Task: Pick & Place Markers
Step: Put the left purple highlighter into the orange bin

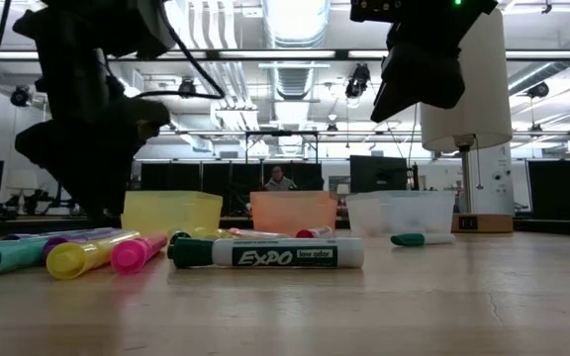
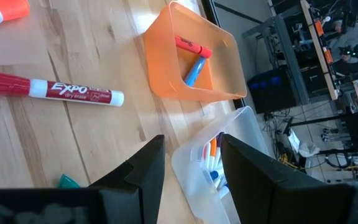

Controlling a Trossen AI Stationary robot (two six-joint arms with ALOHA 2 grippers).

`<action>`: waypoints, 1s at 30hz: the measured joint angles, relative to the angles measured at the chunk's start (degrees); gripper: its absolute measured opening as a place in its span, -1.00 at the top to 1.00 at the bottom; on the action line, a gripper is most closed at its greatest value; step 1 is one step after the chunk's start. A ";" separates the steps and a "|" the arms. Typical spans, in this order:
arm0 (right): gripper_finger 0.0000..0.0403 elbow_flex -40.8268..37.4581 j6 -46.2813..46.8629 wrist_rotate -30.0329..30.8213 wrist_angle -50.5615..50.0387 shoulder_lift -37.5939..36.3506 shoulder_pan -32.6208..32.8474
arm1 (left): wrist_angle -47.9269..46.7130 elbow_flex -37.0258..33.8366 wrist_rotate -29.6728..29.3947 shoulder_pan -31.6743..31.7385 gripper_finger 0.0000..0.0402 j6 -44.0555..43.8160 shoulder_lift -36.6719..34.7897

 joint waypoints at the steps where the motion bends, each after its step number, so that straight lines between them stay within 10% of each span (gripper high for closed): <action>1: 0.25 0.00 -0.02 0.00 -0.02 0.00 0.00 | -0.01 -0.40 -0.01 0.00 0.24 -0.30 0.00; 21: 0.25 0.00 -0.17 0.01 0.15 0.00 -0.02 | 6.54 -6.35 -1.06 -0.02 0.25 -1.60 1.22; 30: 0.25 0.00 -0.17 0.00 0.24 0.00 -0.02 | 6.41 -6.44 -1.19 -0.02 0.62 -0.66 1.18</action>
